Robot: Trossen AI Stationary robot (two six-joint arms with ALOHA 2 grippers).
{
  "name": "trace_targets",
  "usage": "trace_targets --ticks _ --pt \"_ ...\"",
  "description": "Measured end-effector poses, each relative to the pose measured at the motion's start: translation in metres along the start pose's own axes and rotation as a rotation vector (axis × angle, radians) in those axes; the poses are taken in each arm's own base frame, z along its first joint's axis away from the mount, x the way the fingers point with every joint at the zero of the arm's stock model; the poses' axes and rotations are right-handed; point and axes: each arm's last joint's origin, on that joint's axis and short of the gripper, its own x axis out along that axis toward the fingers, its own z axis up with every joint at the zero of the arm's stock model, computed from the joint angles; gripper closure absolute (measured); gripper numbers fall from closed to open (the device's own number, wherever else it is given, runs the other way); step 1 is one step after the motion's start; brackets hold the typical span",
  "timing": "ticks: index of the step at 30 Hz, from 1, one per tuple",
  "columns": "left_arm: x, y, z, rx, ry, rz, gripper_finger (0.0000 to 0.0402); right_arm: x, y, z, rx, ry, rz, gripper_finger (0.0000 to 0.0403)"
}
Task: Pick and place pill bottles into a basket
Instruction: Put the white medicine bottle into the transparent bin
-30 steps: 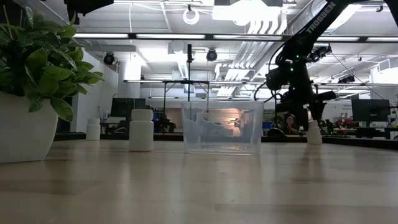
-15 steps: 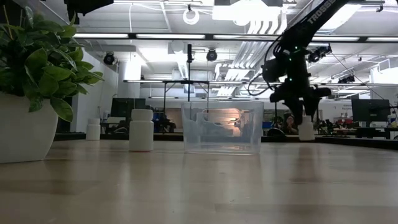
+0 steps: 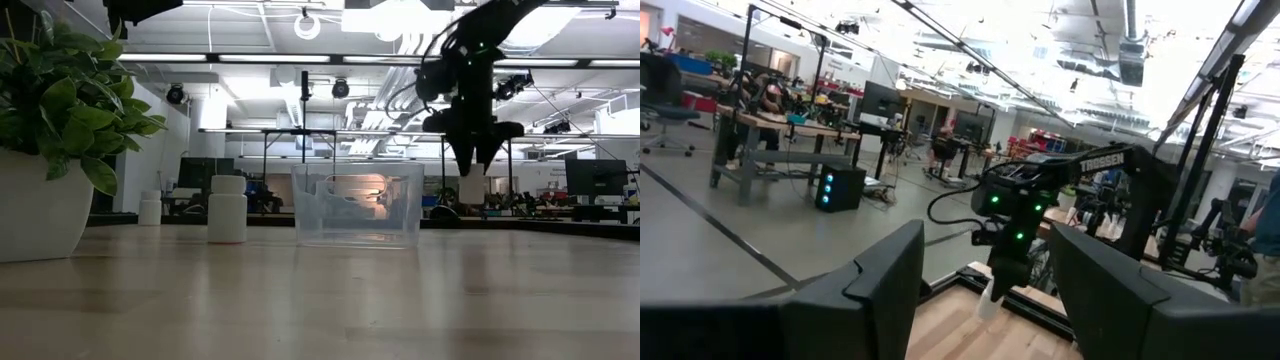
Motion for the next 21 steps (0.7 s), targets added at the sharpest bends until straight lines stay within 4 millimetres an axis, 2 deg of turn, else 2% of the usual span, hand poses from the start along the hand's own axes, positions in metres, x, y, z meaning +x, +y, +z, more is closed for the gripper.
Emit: trace_targets --ticks 10,21 --pt "0.000 0.000 0.000 -0.001 0.000 0.000 0.0153 -0.025 0.020 -0.020 -0.054 -0.084 0.084 0.0238" --pt "0.000 0.000 0.000 -0.001 0.000 0.000 0.0153 -0.044 0.049 -0.030 -0.097 -0.217 0.256 0.0238"
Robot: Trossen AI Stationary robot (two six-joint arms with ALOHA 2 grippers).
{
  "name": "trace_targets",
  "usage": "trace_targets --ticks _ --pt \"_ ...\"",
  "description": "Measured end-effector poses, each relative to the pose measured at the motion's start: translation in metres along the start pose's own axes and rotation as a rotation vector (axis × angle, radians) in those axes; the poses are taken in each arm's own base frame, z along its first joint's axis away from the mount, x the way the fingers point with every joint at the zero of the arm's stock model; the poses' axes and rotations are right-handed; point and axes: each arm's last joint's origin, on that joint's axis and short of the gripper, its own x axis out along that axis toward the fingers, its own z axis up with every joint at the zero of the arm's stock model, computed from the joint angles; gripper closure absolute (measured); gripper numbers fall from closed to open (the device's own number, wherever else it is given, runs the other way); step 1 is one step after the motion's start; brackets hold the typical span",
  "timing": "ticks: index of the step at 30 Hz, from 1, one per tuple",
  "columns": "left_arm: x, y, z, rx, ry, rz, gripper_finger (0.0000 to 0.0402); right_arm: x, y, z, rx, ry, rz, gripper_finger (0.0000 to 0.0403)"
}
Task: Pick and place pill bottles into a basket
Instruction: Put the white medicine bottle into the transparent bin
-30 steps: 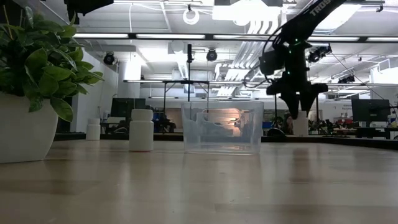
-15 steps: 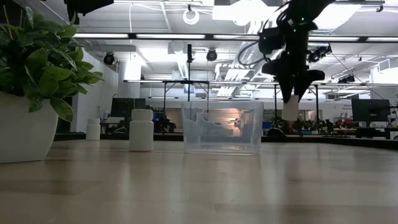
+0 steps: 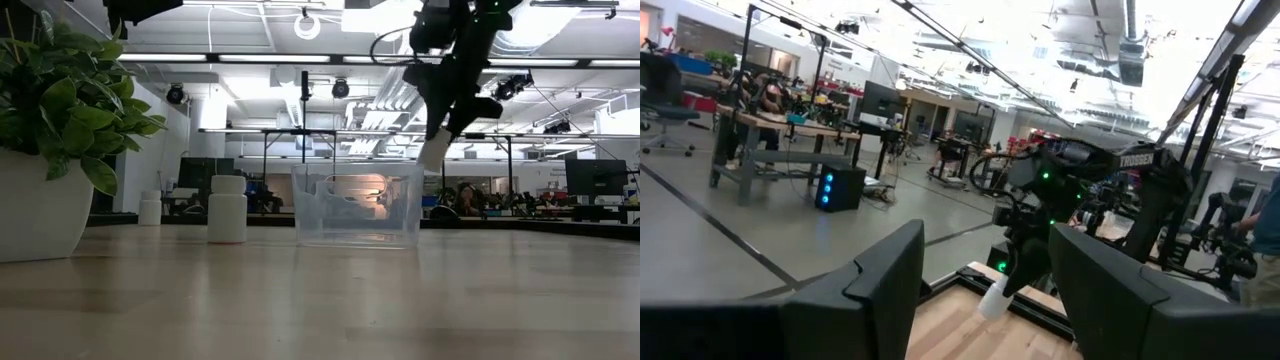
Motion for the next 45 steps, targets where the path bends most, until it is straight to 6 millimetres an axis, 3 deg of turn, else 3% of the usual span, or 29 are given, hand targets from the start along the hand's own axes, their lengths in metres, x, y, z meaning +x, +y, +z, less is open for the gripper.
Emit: trace_targets --ticks 21,33,39,45 --pt "0.000 0.000 0.000 -0.025 0.001 0.000 0.0153 -0.012 0.068 0.004 -0.133 -0.277 0.414 0.0246" --pt "0.000 0.000 0.000 -0.026 0.000 0.000 0.0153 -0.024 0.093 0.005 -0.131 -0.405 0.591 0.0251" --pt "0.000 0.000 0.000 -0.025 0.000 0.000 0.0153 -0.027 0.096 0.007 -0.106 -0.424 0.633 0.0251" --pt "0.000 0.000 0.000 -0.026 0.000 0.000 0.0153 -0.037 0.108 0.019 -0.122 -0.503 0.711 0.0252"
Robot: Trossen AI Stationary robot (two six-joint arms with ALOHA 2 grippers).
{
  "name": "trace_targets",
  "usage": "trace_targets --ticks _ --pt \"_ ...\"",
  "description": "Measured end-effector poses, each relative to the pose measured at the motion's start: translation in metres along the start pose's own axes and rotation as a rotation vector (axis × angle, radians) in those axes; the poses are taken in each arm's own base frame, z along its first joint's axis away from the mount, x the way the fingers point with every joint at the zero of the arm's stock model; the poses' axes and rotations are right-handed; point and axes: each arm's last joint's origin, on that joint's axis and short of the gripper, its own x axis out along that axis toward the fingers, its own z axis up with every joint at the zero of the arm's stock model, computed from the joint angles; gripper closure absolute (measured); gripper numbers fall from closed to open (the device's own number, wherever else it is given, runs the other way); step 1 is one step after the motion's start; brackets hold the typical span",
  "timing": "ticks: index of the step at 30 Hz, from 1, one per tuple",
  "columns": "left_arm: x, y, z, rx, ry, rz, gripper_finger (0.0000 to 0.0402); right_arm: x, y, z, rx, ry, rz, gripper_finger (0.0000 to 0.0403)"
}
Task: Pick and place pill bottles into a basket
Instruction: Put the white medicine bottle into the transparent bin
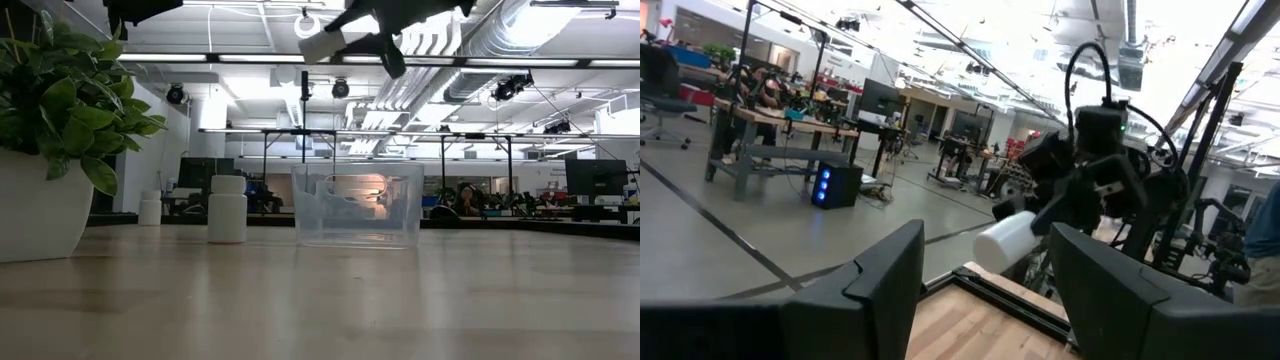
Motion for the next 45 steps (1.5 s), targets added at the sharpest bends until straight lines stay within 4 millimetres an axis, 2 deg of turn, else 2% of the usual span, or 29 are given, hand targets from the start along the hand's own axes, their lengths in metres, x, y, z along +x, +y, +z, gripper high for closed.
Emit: trace_targets --ticks 9,14,20,29,45 --pt "0.000 0.000 0.000 -0.002 0.000 0.000 0.0153 0.019 0.014 0.017 -0.144 0.175 -0.103 0.0251" --pt "0.000 0.000 0.000 -0.004 0.000 0.000 0.0153 0.023 0.014 0.018 -0.184 0.279 -0.162 0.0250" --pt "0.000 0.000 0.000 -0.003 0.000 0.000 0.0153 0.022 0.010 0.008 -0.181 0.370 -0.206 0.0252" --pt "0.000 0.000 0.000 -0.003 0.000 0.002 0.0153 0.019 0.015 -0.014 -0.248 0.490 -0.324 0.0247" --pt "0.000 0.000 0.000 -0.003 0.001 0.002 0.0153 0.041 -0.006 -0.049 -0.287 0.729 -0.492 0.0252"
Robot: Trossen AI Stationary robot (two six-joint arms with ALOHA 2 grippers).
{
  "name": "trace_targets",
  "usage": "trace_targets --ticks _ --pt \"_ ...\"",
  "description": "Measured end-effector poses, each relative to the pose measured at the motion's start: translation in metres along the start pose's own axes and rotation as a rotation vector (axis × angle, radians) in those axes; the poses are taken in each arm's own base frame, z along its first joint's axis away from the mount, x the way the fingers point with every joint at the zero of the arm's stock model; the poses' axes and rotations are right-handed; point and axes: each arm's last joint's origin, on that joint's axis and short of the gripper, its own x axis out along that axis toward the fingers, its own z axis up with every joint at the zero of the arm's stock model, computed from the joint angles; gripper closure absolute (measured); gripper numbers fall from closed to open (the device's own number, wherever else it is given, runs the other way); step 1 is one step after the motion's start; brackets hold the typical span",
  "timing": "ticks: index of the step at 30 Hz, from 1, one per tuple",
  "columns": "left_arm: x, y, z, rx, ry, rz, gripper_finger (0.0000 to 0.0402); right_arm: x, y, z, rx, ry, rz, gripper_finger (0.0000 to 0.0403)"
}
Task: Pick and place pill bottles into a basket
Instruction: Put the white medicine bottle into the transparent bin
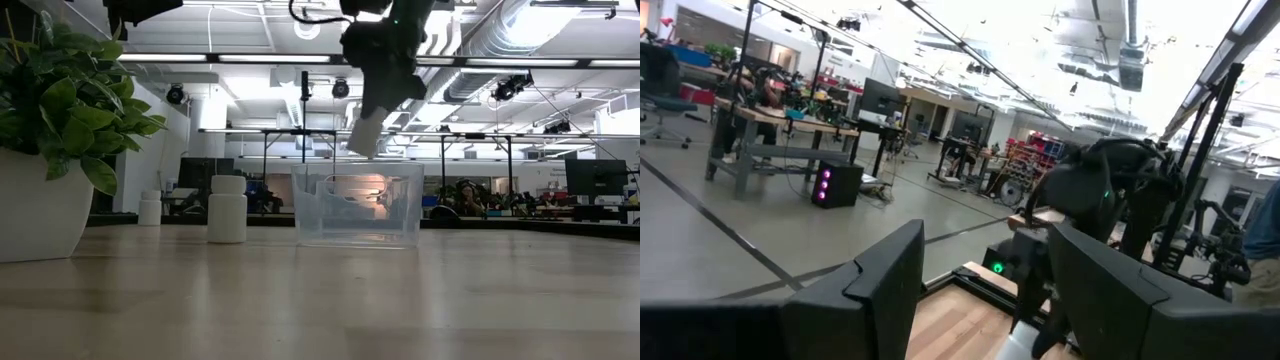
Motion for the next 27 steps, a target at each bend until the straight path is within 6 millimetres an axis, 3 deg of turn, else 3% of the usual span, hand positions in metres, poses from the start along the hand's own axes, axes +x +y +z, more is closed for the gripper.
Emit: trace_targets --ticks 17,27 --pt "0.000 0.000 -0.002 0.012 0.016 0.001 0.0153 0.028 -0.001 -0.006 -0.074 0.155 -0.051 0.0242" --pt "0.000 0.000 -0.002 0.014 0.018 0.001 0.0153 0.056 -0.001 -0.006 -0.118 0.228 -0.067 0.0247"
